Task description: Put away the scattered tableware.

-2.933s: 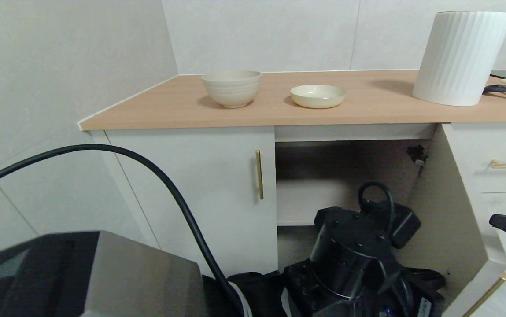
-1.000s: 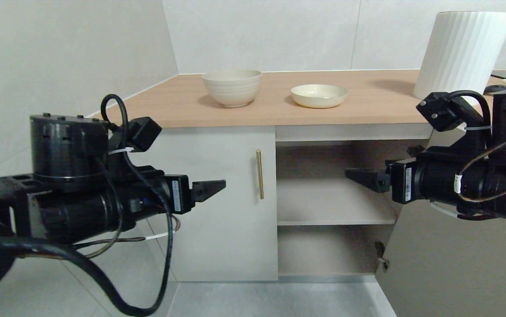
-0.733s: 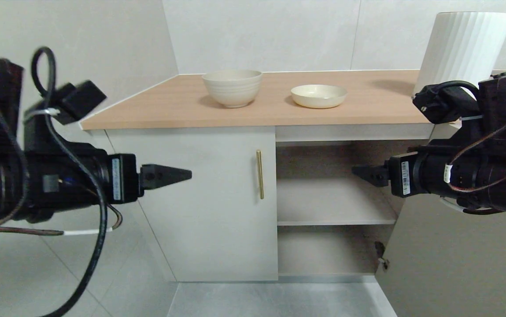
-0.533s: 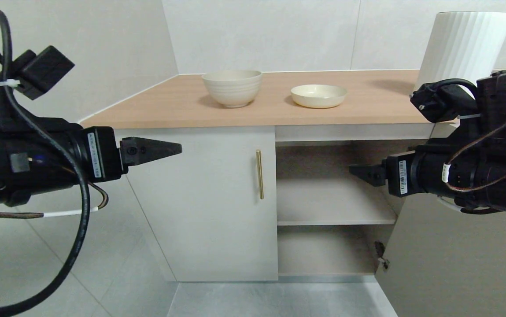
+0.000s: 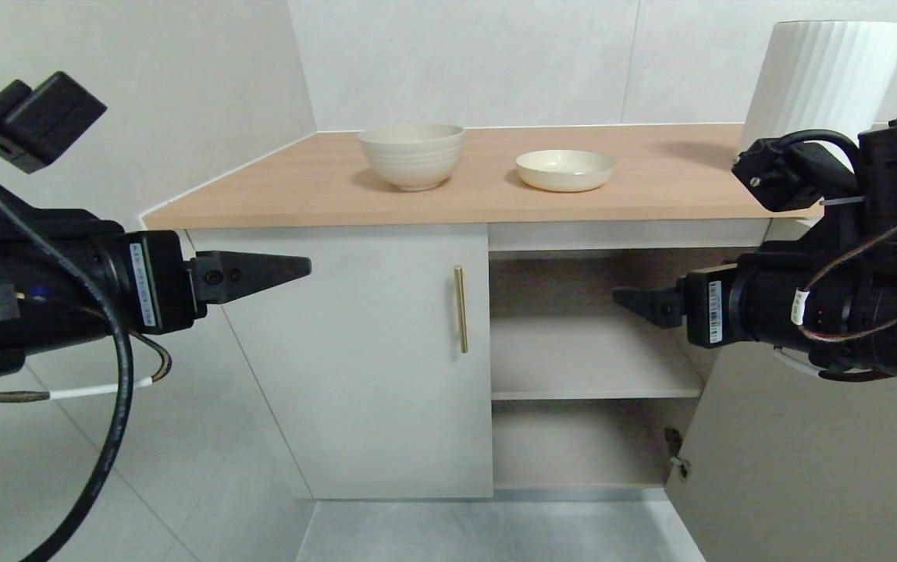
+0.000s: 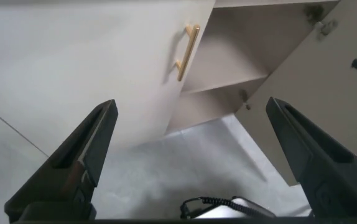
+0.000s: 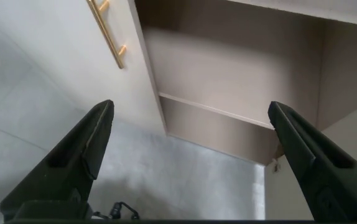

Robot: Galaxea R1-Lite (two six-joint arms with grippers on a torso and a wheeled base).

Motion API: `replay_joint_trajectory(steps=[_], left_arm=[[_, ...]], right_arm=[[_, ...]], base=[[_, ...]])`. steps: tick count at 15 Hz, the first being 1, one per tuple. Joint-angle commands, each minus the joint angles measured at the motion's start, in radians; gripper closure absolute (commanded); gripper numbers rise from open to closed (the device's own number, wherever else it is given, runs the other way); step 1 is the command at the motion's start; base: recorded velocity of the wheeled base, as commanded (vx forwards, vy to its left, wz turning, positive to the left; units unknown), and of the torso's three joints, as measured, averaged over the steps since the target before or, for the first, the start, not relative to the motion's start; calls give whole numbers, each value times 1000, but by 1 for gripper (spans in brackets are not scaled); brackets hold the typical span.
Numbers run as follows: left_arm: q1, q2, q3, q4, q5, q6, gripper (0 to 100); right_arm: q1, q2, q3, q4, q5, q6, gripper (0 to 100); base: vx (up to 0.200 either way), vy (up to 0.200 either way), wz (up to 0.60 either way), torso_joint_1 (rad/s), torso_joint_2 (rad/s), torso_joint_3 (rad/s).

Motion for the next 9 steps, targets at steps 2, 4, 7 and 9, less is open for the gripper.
replay_joint_trajectory(steps=[2,4,7,9], left_arm=[[0,-3,3,-1,0,0,0],[0,-3,3,-1,0,0,0],[0,-13,3,-1,0,-2,0],[0,-24,3,-2,2,-2,0]], right_arm=[[17,-6,2,0,2,5,0],[22,-7,6,0,0,3,0],[22,-7,17,0,3,3,0],[22,-20,26,-1,5,-2,0]], base=[[200,0,0,0,2,2],[200,0,0,0,5,5],[200,0,0,10,2,2],[100,0,0,-1,4,4]])
